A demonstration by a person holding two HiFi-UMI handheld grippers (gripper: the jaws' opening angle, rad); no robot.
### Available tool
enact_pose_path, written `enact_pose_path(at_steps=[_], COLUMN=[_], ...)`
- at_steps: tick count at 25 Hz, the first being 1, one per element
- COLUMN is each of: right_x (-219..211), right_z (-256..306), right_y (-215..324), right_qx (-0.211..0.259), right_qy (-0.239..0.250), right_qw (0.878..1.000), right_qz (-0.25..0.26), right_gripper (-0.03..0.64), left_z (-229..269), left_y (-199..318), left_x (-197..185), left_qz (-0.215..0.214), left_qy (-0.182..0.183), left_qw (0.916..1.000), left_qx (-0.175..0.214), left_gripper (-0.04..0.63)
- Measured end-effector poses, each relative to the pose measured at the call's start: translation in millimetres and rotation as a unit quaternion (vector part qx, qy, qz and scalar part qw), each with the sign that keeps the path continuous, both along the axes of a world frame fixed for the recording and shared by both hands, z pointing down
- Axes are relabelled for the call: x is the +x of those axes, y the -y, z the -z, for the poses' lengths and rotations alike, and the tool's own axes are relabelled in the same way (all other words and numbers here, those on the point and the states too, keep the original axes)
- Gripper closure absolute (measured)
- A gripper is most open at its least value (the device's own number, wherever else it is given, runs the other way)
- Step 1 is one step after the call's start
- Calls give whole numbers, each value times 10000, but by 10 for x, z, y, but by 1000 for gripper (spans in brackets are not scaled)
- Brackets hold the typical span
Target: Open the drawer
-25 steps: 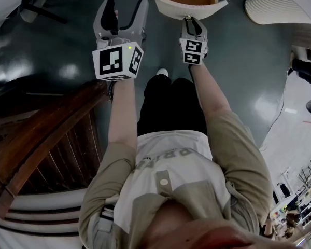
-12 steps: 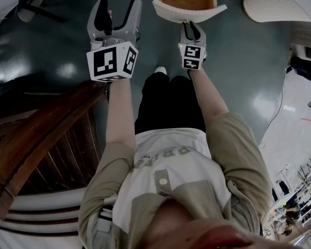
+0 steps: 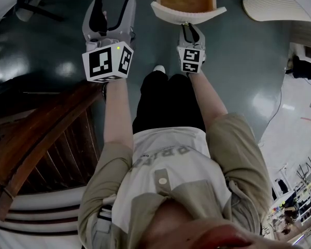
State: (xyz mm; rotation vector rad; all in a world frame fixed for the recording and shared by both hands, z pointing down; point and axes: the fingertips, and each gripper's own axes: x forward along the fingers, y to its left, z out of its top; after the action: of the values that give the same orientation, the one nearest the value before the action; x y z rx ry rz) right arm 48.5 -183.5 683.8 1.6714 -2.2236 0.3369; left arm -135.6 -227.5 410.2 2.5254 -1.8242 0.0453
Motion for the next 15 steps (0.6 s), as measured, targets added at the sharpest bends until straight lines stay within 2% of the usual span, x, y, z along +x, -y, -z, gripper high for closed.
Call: enact_pose_path(at_steps=[15], right_x=[0], right_z=[5], right_y=[-12], right_qx=[20], right_qy=[-30], right_qw=[10000], right_qz=[51], right_gripper=[512], left_z=[-22], left_y=[2], left_x=[-24], left_qz=[38], left_qy=[-8], left_qw=[10000], left_qx=[-6], left_gripper=[273])
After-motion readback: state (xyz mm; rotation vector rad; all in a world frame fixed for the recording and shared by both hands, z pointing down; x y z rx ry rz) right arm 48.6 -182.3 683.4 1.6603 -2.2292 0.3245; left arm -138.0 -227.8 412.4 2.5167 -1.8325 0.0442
